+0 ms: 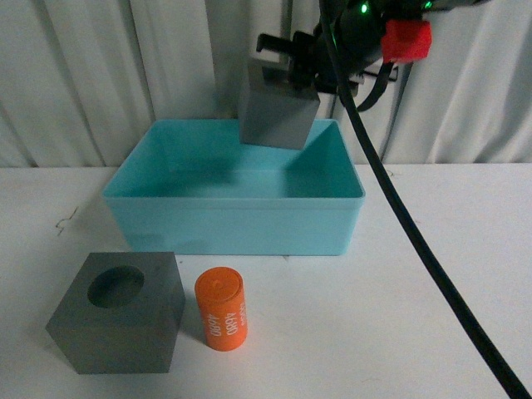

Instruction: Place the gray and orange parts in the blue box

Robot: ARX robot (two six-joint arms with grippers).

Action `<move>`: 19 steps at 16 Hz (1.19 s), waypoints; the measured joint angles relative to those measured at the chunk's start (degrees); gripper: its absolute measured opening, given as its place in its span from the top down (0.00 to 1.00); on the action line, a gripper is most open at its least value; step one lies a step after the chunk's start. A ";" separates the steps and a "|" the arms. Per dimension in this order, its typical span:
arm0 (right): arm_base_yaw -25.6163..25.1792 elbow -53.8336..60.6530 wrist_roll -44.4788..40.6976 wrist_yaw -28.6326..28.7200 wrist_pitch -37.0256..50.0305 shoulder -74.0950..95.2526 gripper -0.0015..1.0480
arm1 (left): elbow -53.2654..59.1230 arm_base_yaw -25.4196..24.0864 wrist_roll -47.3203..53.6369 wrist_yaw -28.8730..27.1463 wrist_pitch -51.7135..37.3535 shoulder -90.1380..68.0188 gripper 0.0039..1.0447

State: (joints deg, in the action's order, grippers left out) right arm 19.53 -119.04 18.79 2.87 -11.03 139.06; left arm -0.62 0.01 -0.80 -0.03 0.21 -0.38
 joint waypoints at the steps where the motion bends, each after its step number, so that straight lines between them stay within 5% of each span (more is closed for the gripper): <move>1: -0.02 -2.32 0.50 -1.16 -1.79 2.73 0.82 | 0.00 0.00 0.00 0.02 0.00 0.00 0.06; 12: 0.04 -27.45 0.61 -6.67 -21.84 18.73 0.80 | 0.00 0.00 0.00 0.00 0.00 0.00 0.06; 16: -0.13 -26.93 3.10 -6.69 -15.78 16.70 0.40 | 0.00 0.00 0.00 0.00 -0.02 0.00 0.06; 19: -1.53 -6.34 3.15 -6.38 0.57 -1.73 0.08 | 0.00 0.00 0.00 0.00 0.00 0.00 0.06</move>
State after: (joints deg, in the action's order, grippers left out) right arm 18.00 -125.38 21.93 -3.51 -10.46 137.34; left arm -0.62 0.01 -0.80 -0.03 0.21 -0.38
